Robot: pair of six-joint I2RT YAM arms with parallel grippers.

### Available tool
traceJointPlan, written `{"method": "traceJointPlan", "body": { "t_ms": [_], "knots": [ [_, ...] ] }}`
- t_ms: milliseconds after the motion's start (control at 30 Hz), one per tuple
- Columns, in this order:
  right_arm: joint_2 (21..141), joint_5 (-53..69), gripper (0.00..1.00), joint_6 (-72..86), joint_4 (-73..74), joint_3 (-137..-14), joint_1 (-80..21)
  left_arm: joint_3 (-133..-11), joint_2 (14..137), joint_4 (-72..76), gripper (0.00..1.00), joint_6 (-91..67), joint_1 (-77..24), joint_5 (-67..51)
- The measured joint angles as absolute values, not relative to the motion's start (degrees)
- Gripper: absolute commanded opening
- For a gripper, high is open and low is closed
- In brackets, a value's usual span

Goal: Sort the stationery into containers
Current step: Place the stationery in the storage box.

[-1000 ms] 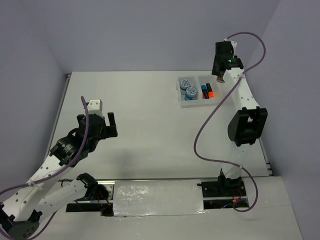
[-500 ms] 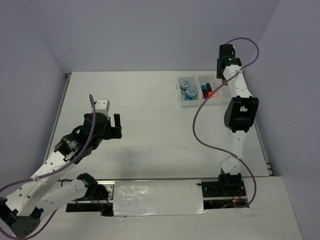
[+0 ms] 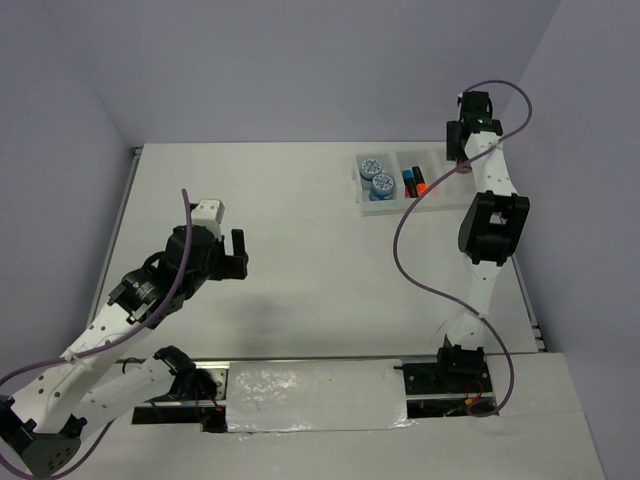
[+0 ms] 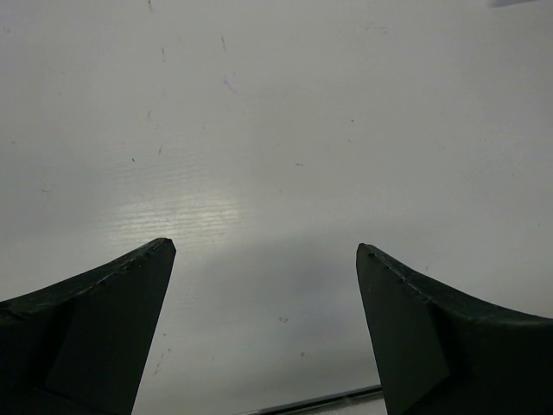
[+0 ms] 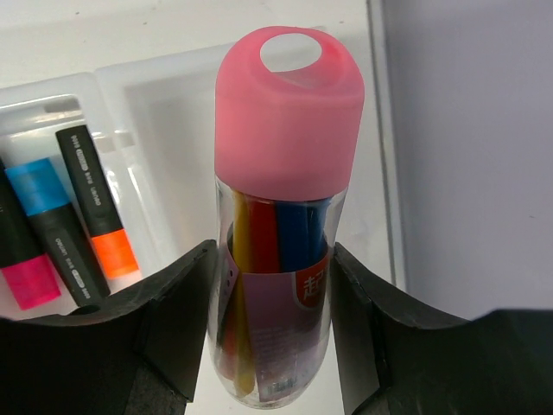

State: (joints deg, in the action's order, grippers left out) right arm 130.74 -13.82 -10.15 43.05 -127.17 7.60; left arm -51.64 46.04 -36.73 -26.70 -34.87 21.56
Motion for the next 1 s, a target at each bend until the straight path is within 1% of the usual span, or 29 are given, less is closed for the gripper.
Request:
{"method": "traceJointPlan", "body": {
  "t_ms": [33, 167, 267, 333, 367, 400, 667, 733, 800, 867, 1000],
  "knots": [
    [130.7, -13.5, 0.38, -10.2, 42.8, -126.8, 7.5, -51.6, 46.1, -36.8, 0.99, -26.7, -34.9, 21.3],
    [131.3, -13.3, 0.37, -10.2, 42.3, -126.2, 7.2, -51.6, 46.1, -36.6, 1.0, -26.3, -34.8, 20.9],
    [131.7, -13.5, 0.39, -10.1, 42.0, -126.2, 7.4, -51.6, 46.1, -36.3, 0.99, -25.8, -34.8, 20.7],
    [131.8, -13.5, 0.43, -9.8, 41.9, -126.2, 7.6, -51.6, 46.1, -36.3, 0.99, -25.7, -34.8, 20.7],
    [131.8, -13.5, 0.47, -9.8, 41.8, -126.2, 7.8, -51.6, 46.2, -36.3, 0.99, -25.7, -34.8, 20.7],
    [131.8, -13.5, 0.49, -9.6, 41.6, -126.2, 8.0, -51.6, 46.3, -36.3, 0.99, -25.6, -34.8, 20.7],
    [132.1, -14.2, 0.6, -8.4, 41.2, -125.6, 8.5, -51.4, 46.8, -36.1, 0.99, -25.6, -34.8, 20.6],
    [132.4, -14.2, 0.67, -8.2, 41.2, -125.6, 8.5, -51.4, 46.8, -35.9, 0.99, -25.6, -34.8, 20.4],
    [132.7, -14.1, 0.68, -8.1, 41.2, -125.6, 8.5, -51.3, 46.8, -35.9, 0.99, -25.6, -34.8, 20.1],
    [132.9, -14.1, 0.72, -7.7, 41.2, -125.6, 8.5, -51.3, 46.8, -35.9, 0.99, -25.5, -34.8, 19.6],
    [132.9, -14.1, 0.73, -7.3, 41.2, -125.6, 8.5, -51.3, 46.8, -35.9, 0.99, -25.5, -34.8, 19.2]
  ]
}}
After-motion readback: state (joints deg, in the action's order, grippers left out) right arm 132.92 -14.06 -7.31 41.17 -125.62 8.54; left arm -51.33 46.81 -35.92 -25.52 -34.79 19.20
